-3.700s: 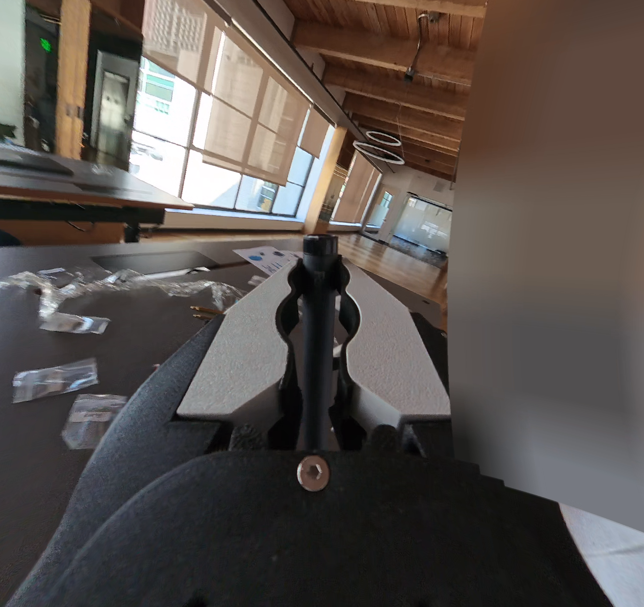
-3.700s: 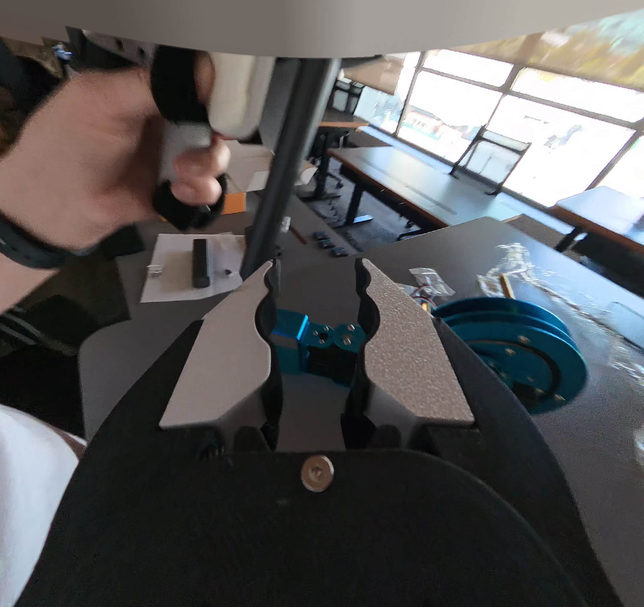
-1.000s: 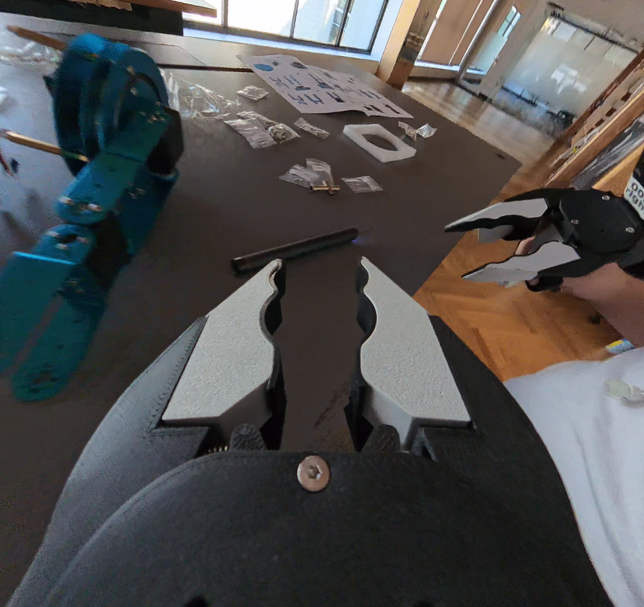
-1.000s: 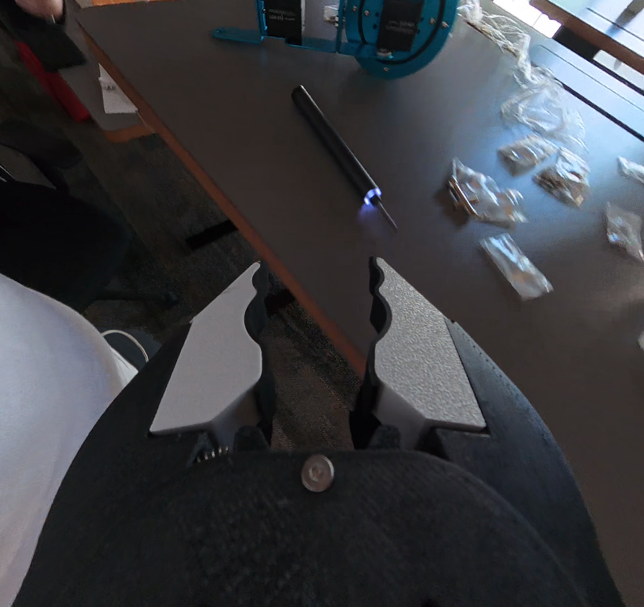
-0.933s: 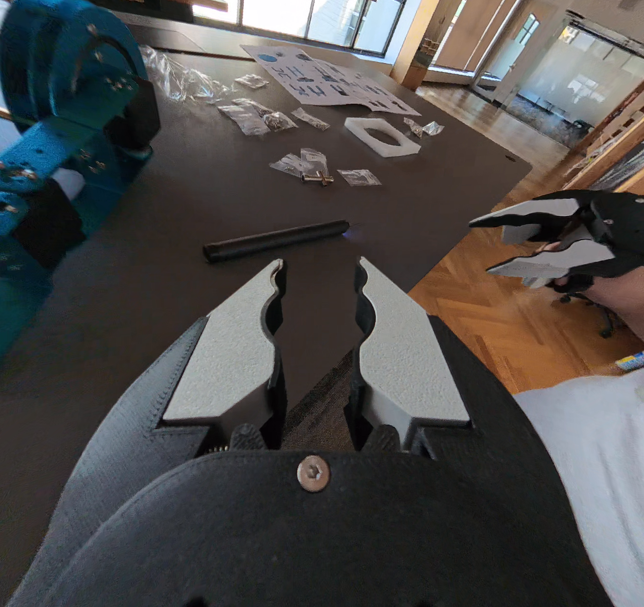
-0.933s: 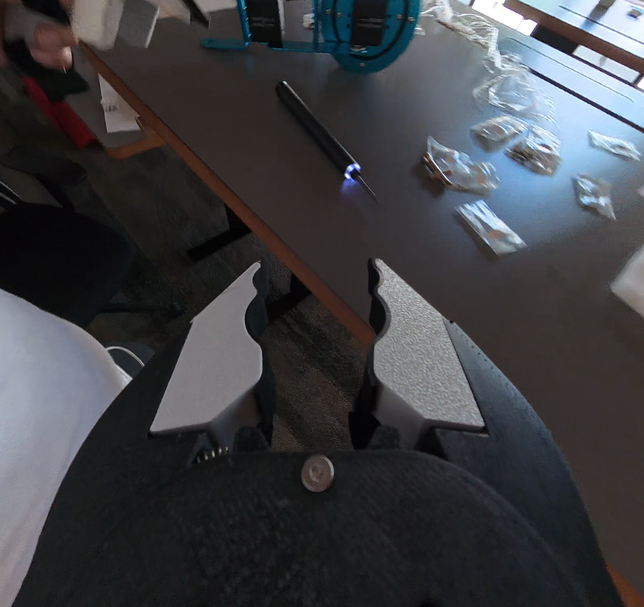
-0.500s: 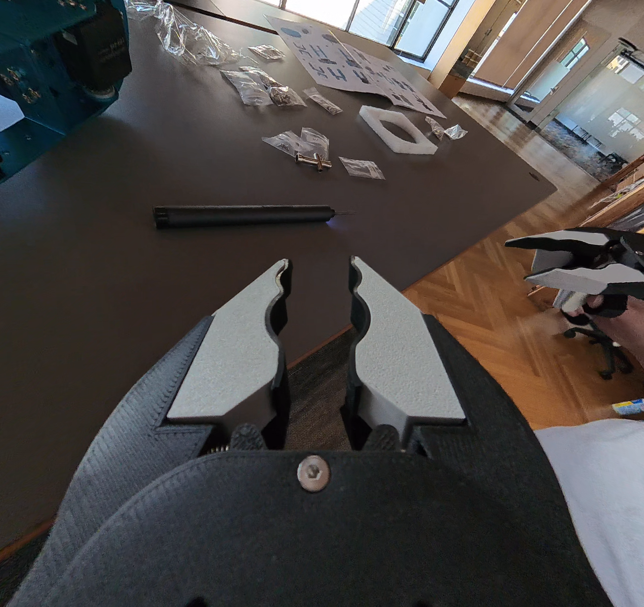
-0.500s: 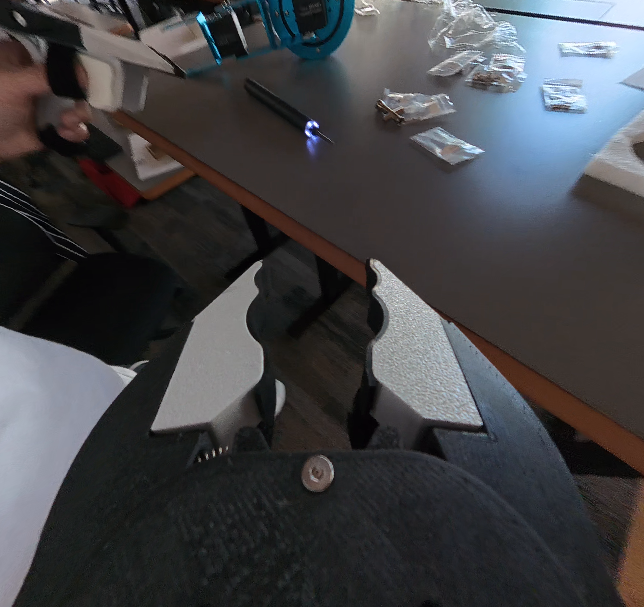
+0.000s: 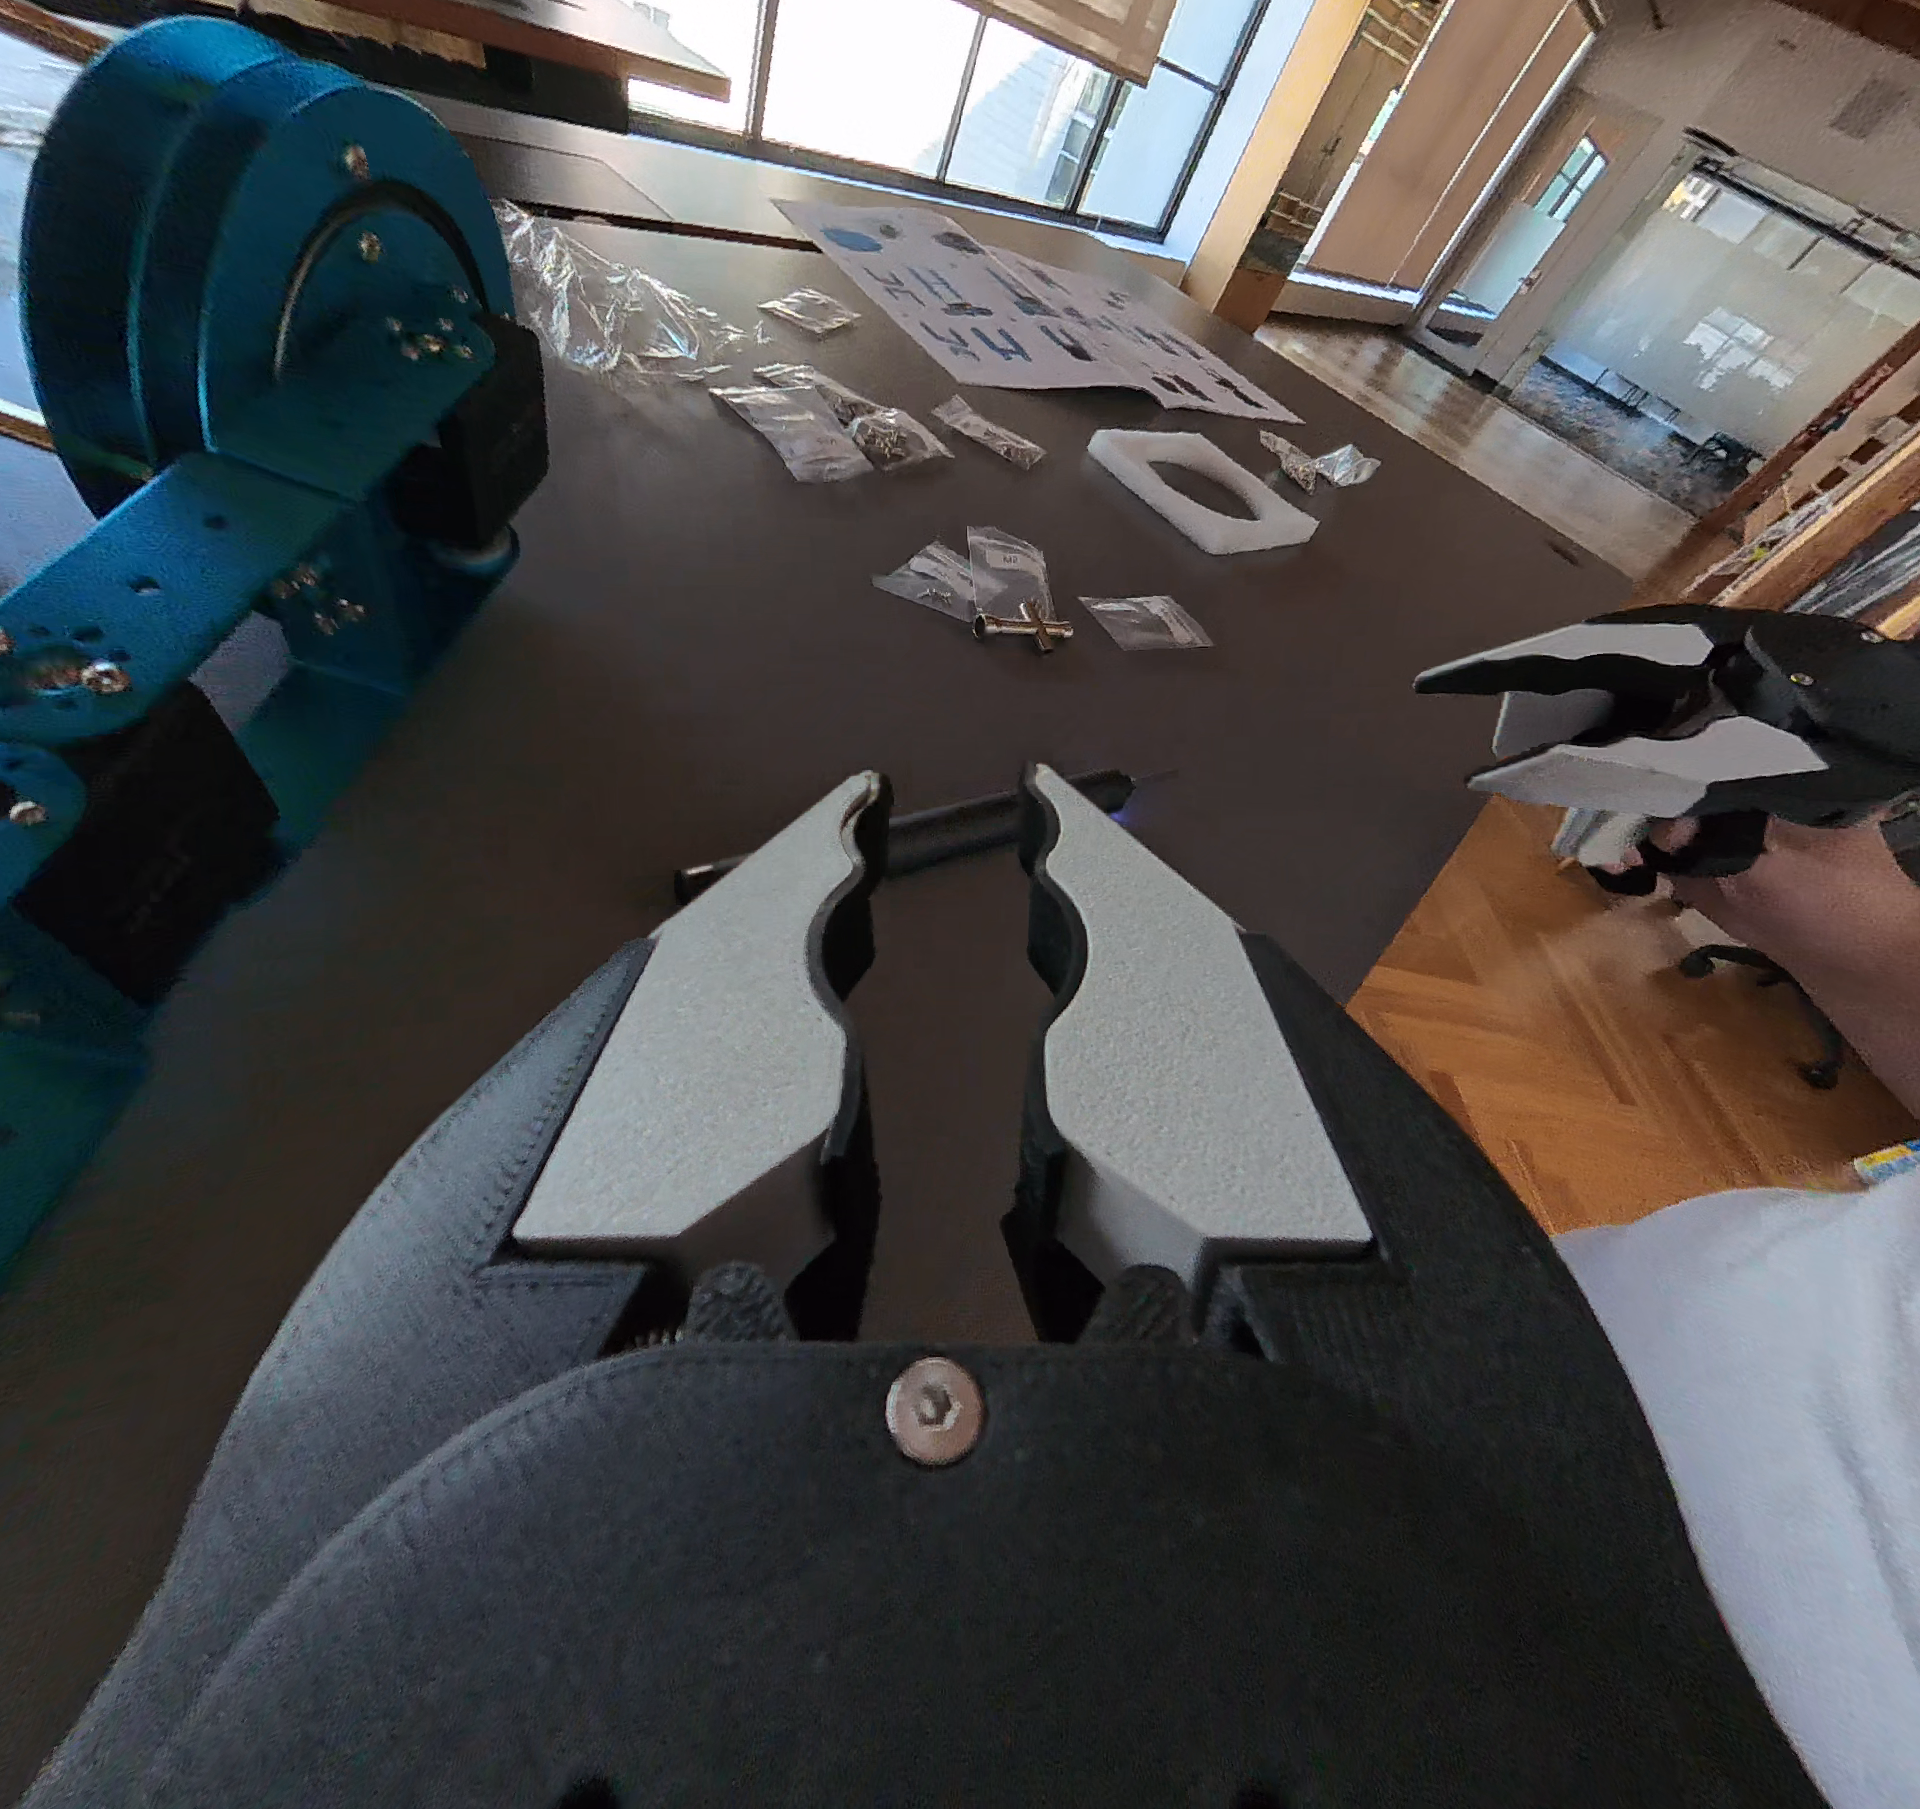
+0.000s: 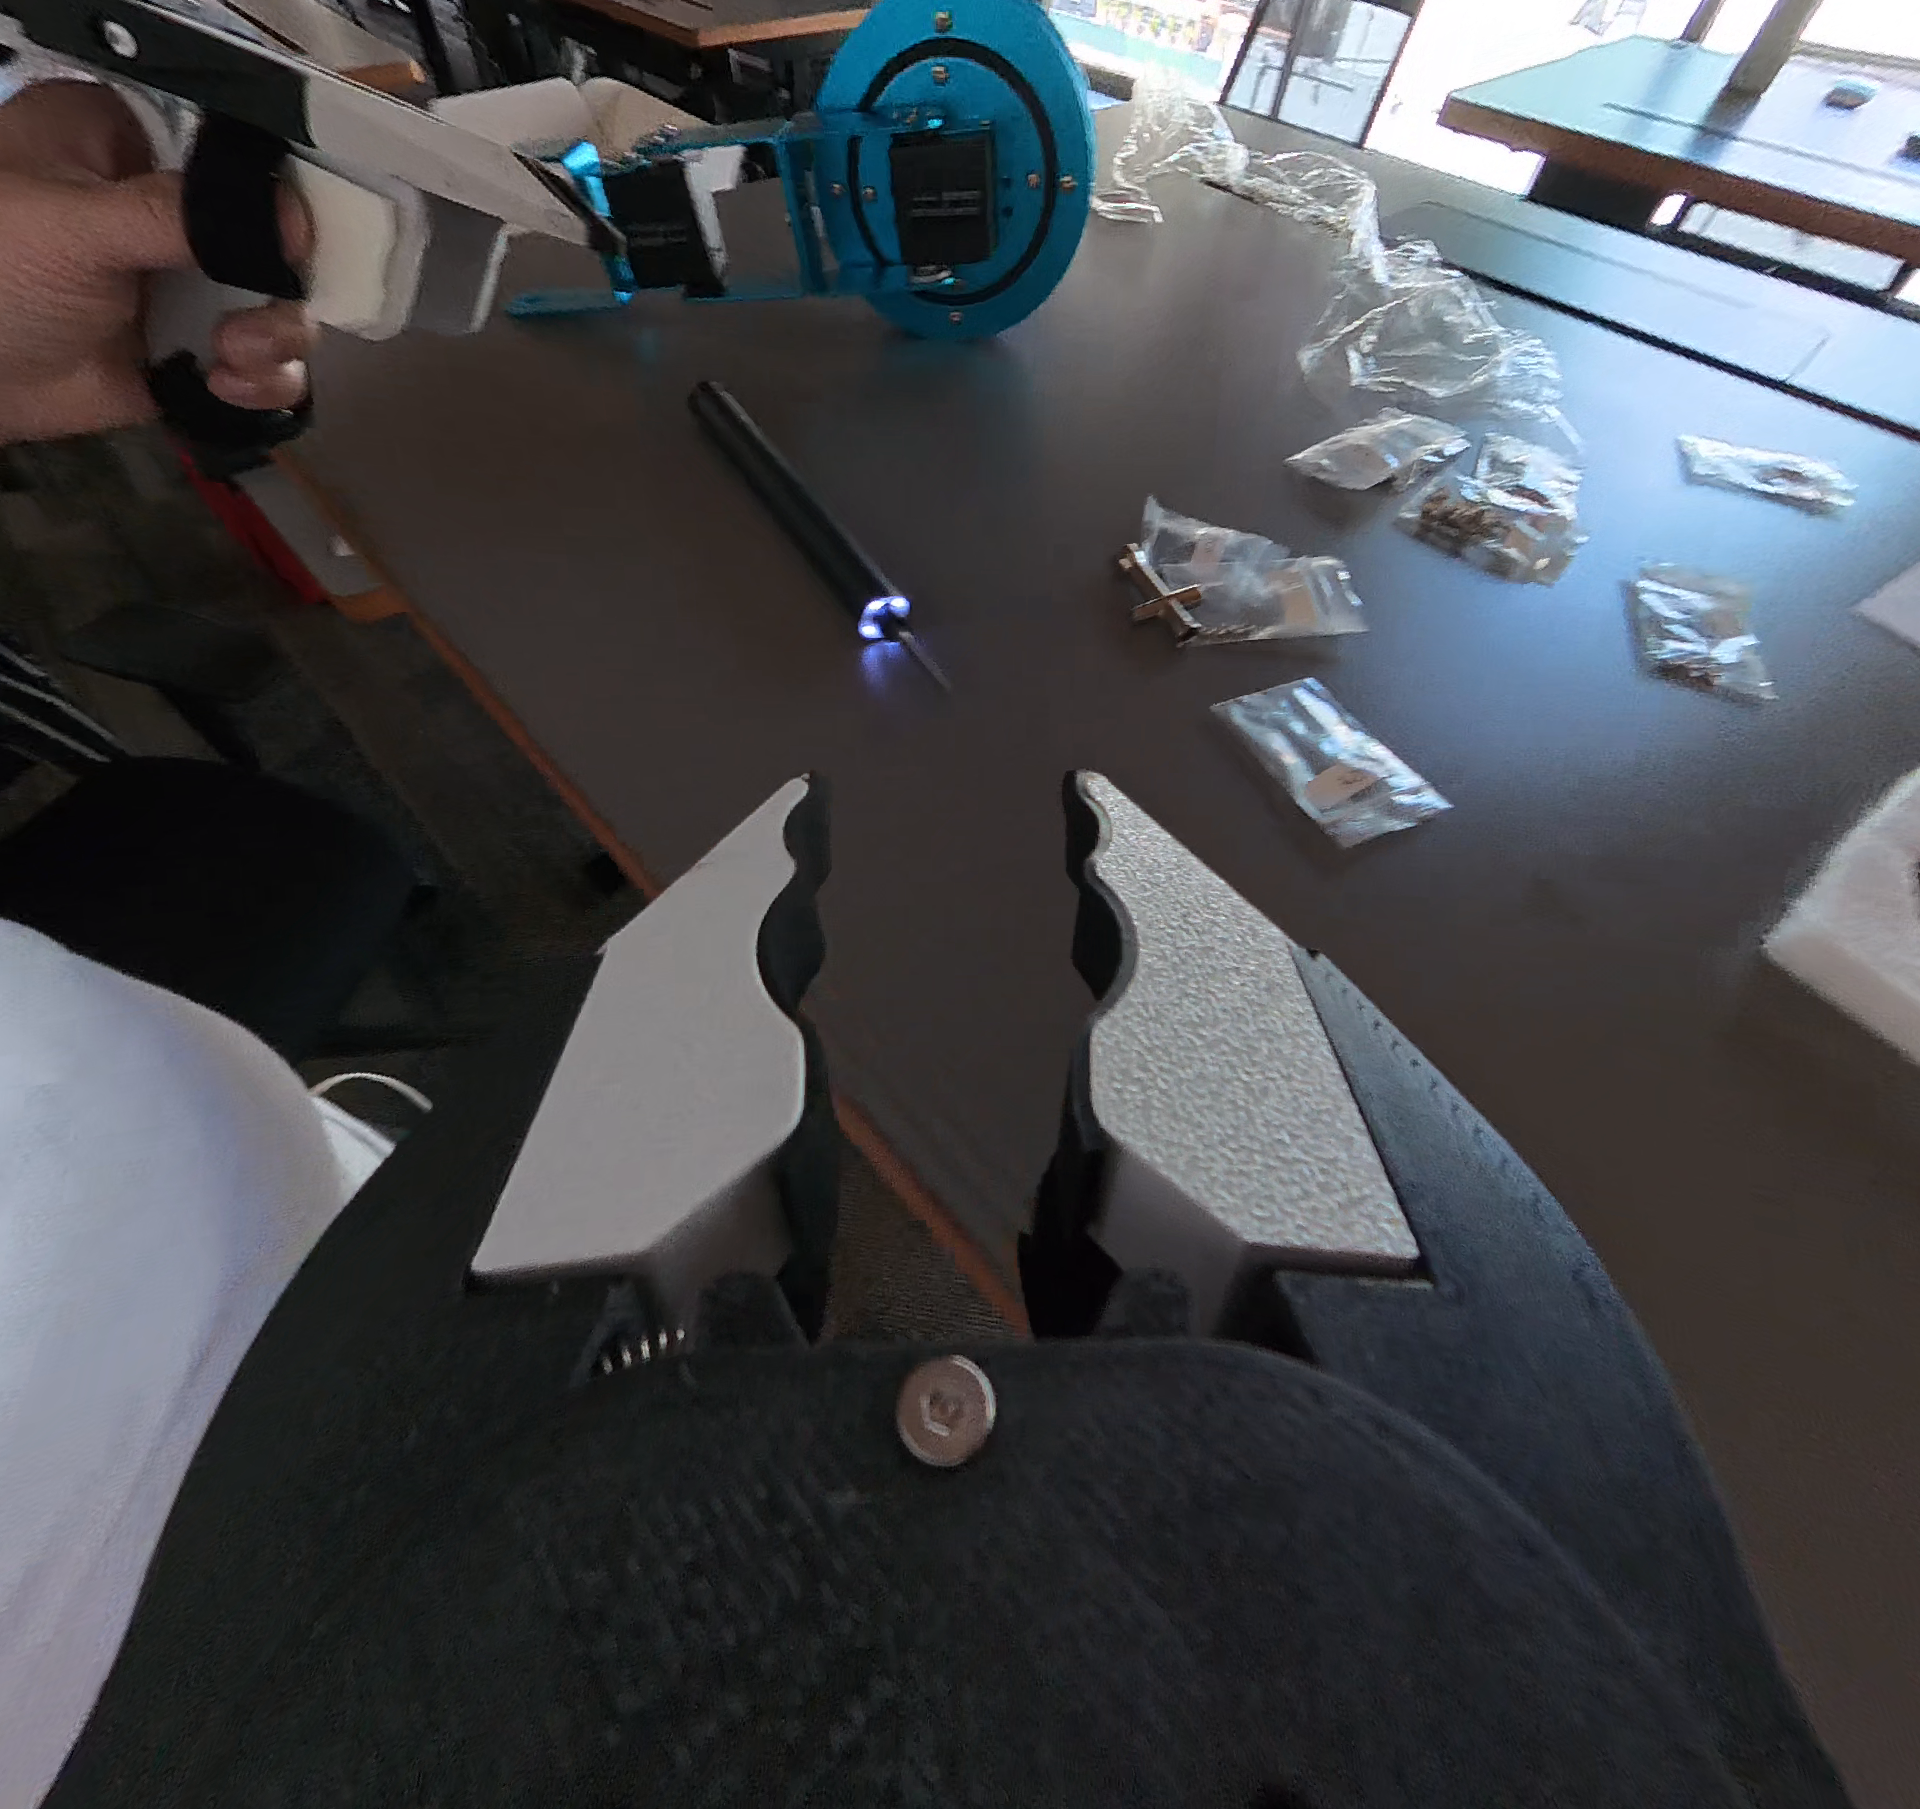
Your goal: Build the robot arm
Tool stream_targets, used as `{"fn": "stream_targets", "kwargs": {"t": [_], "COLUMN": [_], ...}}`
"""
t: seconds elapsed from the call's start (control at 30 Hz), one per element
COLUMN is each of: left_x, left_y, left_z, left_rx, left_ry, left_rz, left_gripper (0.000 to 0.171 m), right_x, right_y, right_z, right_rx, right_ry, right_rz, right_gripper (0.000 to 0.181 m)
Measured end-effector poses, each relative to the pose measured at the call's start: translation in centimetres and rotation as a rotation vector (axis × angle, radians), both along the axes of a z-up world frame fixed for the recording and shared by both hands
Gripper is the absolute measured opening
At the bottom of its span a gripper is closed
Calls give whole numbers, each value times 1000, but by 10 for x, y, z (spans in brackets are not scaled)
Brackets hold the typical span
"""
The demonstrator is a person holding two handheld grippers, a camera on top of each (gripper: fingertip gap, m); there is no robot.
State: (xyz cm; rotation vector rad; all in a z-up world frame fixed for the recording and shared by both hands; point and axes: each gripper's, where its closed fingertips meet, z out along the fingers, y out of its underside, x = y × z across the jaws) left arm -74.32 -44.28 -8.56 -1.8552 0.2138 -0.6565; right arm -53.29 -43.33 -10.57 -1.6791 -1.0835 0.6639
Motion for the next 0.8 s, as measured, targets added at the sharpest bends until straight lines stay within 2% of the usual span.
{"fn": "stream_targets", "kwargs": {"t": [0.13,0.23,0.37,0.5,0.67,0.8], "left_x": [-3,-8,-10,10,51,97], "left_y": [10,13,23,32,49,59], "left_z": [-3,8,20,32,46,53], "left_rx": [-11,21,55,74,110,127], "left_ry": [-21,-16,2,-10,-24,-27], "left_rz": [-55,-39,12,54,149,189], "left_gripper": [19,18,16,16,16,17], "right_x": [4,15,47,98,158,170], "right_y": [26,46,81,119,169,195], "right_z": [5,9,9,3,-14,-26], "right_rx": [0,-8,25,45,-13,-33], "right_ry": [-10,-6,-59,-169,-282,-324], "right_rz": [-56,-74,-112,-107,28,207], "right_gripper": [42,41,35,31,33,33]}}
